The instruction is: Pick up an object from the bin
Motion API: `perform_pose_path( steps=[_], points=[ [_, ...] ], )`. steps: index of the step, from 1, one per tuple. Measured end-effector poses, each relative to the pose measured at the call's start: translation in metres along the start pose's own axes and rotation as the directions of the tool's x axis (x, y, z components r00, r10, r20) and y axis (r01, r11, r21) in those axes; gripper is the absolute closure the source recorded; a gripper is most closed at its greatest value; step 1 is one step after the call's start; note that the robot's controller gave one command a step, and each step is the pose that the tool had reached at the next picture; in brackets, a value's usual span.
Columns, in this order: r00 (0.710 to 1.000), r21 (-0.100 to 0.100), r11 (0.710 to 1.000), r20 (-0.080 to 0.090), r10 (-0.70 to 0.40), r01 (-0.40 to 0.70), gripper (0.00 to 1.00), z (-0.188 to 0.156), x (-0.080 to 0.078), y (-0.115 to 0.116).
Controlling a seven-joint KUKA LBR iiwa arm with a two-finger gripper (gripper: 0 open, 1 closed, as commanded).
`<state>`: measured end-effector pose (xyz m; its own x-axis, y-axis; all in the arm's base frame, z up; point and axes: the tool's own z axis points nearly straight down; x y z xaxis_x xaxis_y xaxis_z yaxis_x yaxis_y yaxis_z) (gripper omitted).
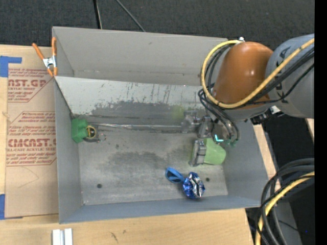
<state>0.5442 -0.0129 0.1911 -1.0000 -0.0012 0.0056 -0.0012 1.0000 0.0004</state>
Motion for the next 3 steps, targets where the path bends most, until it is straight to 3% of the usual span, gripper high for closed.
perform_pose_path(
  steps=[1, 2, 3],
  points=[
    [0.953, 0.000, 0.953, -0.002, 0.302, -0.302, 0.00, 0.125, 0.053, -0.016],
    [0.885, -0.002, 0.885, 0.006, 0.466, -0.466, 0.00, 0.091, 0.063, -0.024],
    [0.808, -0.003, 0.808, 0.004, 0.589, -0.589, 0.00, 0.092, 0.060, -0.017]
  ],
)
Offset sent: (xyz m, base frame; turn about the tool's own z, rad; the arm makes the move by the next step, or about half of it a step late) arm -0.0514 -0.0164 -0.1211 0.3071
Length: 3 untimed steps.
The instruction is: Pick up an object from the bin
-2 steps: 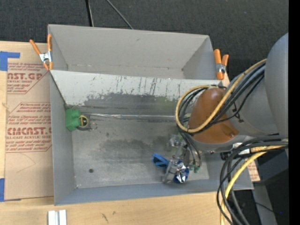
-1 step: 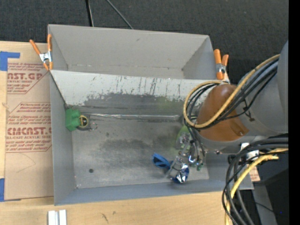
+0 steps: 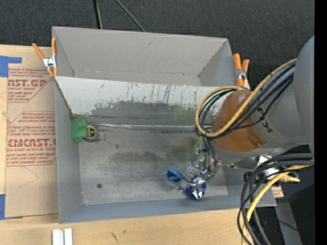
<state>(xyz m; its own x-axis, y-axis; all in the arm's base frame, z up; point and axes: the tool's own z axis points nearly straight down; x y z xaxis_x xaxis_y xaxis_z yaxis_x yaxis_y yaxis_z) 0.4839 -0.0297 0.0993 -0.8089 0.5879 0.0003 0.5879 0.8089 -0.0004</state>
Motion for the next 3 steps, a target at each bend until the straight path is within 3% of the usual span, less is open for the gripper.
perform_pose_path(
  steps=[1, 2, 3],
  points=[
    [0.998, 0.002, 0.998, -0.002, 0.068, -0.068, 0.00, 0.0314, -0.0009, -0.0052],
    [0.998, 0.004, 0.998, -0.003, 0.067, -0.067, 0.00, 0.0322, -0.0003, -0.0053],
    [0.998, 0.004, 0.998, -0.004, 0.067, -0.067, 1.00, 0.0320, -0.0002, -0.0052]
  ],
)
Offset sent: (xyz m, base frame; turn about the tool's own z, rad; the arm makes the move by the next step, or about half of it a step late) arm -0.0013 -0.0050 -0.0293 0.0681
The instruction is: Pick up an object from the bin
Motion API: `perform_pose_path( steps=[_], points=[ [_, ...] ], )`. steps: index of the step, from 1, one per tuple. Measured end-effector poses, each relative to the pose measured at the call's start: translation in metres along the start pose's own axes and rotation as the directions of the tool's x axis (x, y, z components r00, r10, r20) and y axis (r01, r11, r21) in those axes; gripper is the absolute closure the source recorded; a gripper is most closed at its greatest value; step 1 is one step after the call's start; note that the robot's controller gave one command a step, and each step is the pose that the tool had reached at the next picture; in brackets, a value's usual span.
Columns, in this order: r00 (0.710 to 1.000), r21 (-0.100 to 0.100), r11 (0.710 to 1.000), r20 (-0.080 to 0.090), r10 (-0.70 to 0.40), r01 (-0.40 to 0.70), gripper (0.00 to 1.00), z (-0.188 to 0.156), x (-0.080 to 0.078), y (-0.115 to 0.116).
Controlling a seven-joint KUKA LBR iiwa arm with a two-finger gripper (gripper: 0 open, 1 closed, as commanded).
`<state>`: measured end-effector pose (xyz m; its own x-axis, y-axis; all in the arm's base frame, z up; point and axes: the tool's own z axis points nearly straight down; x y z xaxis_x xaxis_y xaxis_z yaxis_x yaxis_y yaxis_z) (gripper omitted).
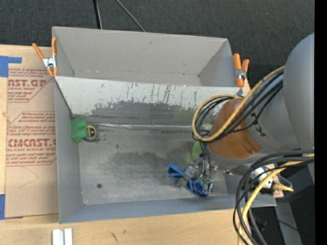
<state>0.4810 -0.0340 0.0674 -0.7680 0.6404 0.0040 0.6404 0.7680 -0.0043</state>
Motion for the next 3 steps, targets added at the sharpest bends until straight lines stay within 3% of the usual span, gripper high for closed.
perform_pose_path(
  steps=[3],
  points=[
    [1.000, -0.005, 1.000, 0.006, -0.002, 0.002, 1.00, -0.081, 0.000, 0.001]
  ],
)
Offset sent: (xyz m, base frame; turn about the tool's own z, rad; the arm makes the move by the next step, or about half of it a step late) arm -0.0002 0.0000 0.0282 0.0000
